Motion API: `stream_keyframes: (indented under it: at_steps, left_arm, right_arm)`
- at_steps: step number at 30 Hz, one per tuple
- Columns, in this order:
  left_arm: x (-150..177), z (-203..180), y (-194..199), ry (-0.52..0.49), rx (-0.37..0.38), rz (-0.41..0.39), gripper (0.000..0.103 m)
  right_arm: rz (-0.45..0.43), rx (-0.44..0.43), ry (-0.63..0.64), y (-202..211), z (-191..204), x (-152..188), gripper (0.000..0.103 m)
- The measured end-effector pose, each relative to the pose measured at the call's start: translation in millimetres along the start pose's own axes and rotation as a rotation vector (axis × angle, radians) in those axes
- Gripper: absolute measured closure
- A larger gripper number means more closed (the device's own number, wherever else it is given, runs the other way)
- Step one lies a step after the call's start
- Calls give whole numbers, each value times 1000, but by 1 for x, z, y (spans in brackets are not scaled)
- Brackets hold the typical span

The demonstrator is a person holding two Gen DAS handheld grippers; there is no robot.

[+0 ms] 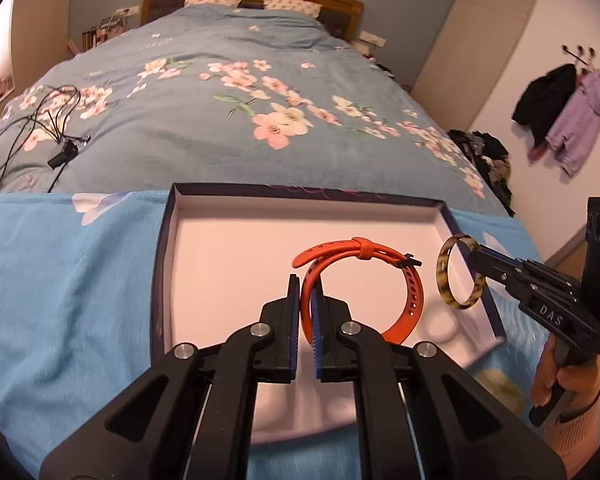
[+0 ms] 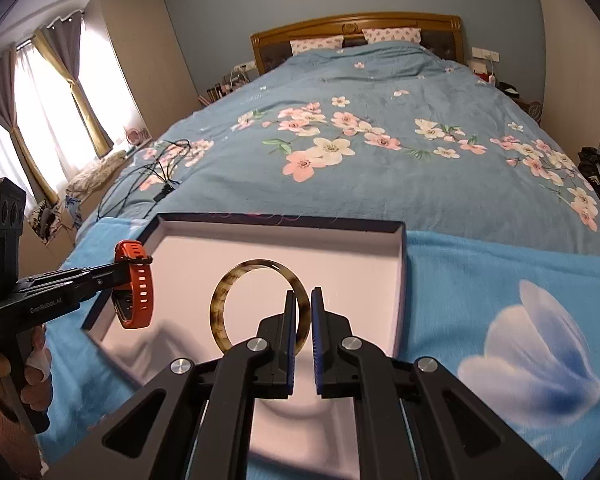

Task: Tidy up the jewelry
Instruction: 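Carry the smartwatch in the left tool while the right tool carries the bangle over the tray, then open the left tool to drop the smartwatch while the right tool releases the bangle into the tray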

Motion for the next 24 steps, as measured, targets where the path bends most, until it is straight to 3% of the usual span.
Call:
stream_keyframes:
  at_steps: [11, 24]
  left_arm:
    - [-14, 21, -72, 80, -83, 78, 96]
    - [-22, 26, -98, 150, -108, 112, 89]
  right_arm:
    - [91, 34, -31, -52, -9, -11, 97]
    - [136, 71, -84, -80, -15, -20, 94]
Point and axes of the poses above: each gripper's, at about its wrist camera, not at the fingertips, and y roughly against the way its jaws point, z to its left, x to its underside, the point moved 6 cm from there along -y, roughly the way its jaws point, and after that the axes turned 7 degrees about -z, right-handed, at the moved point
